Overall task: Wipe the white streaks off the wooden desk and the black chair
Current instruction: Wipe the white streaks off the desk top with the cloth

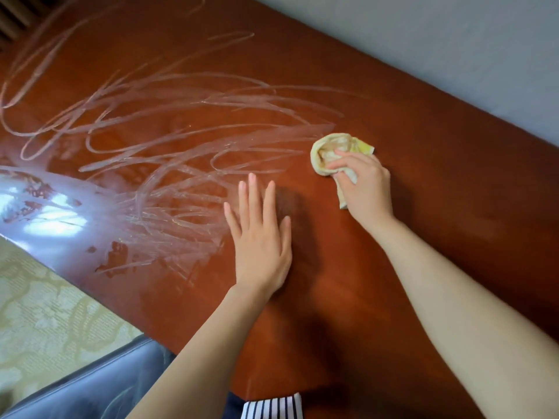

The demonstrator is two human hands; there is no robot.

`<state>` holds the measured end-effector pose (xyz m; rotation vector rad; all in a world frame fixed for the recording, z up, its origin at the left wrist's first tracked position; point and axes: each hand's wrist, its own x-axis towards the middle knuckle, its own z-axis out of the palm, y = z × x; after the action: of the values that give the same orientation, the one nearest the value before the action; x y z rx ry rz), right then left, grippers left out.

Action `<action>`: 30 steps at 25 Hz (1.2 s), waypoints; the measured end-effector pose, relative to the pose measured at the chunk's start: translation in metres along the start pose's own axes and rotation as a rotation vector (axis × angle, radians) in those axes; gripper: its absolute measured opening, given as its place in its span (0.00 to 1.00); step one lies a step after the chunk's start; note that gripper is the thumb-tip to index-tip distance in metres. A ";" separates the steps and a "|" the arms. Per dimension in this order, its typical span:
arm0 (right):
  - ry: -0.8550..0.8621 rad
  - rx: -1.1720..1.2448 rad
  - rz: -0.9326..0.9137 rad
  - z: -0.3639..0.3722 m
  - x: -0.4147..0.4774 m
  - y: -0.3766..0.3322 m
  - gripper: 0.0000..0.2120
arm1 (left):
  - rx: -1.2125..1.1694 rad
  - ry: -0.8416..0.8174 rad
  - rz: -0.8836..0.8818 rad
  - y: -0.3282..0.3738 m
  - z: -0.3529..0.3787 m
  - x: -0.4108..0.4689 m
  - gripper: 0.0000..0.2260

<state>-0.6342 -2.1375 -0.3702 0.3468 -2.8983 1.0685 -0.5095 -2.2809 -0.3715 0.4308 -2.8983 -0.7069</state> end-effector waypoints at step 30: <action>-0.154 0.058 -0.108 -0.017 -0.004 0.009 0.11 | 0.109 -0.097 0.107 0.009 0.019 0.034 0.31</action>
<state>-0.6335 -2.1188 -0.3634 0.6073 -2.9433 1.1593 -0.5478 -2.2759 -0.3821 0.2570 -3.0343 -0.5720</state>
